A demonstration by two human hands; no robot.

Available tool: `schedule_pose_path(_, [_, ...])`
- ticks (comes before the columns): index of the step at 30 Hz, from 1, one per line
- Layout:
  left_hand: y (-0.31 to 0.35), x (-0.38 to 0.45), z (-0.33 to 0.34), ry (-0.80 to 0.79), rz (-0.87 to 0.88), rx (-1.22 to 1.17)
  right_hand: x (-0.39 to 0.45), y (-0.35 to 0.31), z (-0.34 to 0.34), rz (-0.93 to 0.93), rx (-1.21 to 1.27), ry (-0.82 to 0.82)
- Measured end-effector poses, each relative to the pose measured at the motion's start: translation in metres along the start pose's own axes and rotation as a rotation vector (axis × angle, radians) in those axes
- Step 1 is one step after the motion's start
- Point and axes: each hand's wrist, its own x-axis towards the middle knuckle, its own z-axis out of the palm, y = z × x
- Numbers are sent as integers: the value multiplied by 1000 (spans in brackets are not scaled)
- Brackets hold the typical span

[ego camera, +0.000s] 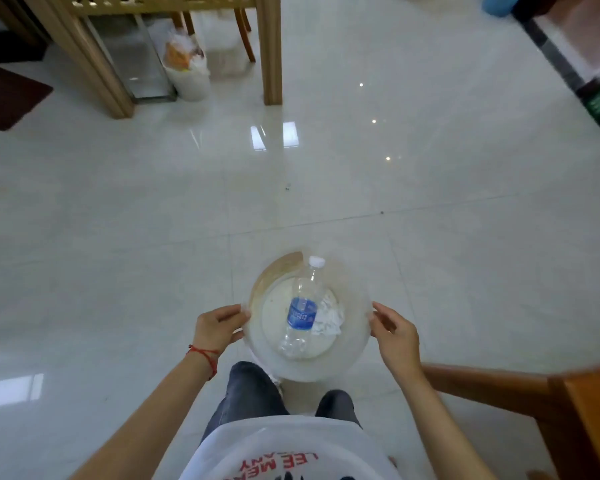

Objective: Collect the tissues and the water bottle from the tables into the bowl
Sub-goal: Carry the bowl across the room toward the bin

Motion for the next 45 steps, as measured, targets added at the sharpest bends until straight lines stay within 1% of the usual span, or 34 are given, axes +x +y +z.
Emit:
schedule_pose_path(5, [63,53,12,-51,22,30,46,-42,17,10,34,25])
schedule_pose_path(10, [112,92,42,-91,23,75,95,-68,14,41,43,74])
schedule_pose_path(17, [174,143,110,-119,29,109,176,-97,-10,59,72,116])
schedule_pose_path(23, [226,171,172,-177,49,157,229,-119,-42,99,124,179])
schedule_pose_path(29, [268,196,241,-297,87,286,255,-125,-73,155,204,347])
schedule_pose_path(40, [341,231,394,-653,154,605,287,-123,-119,324,406,722])
schedule_pose_path(45, [365,239,460,-801,178,706,304,-124,-136,375,488,849])
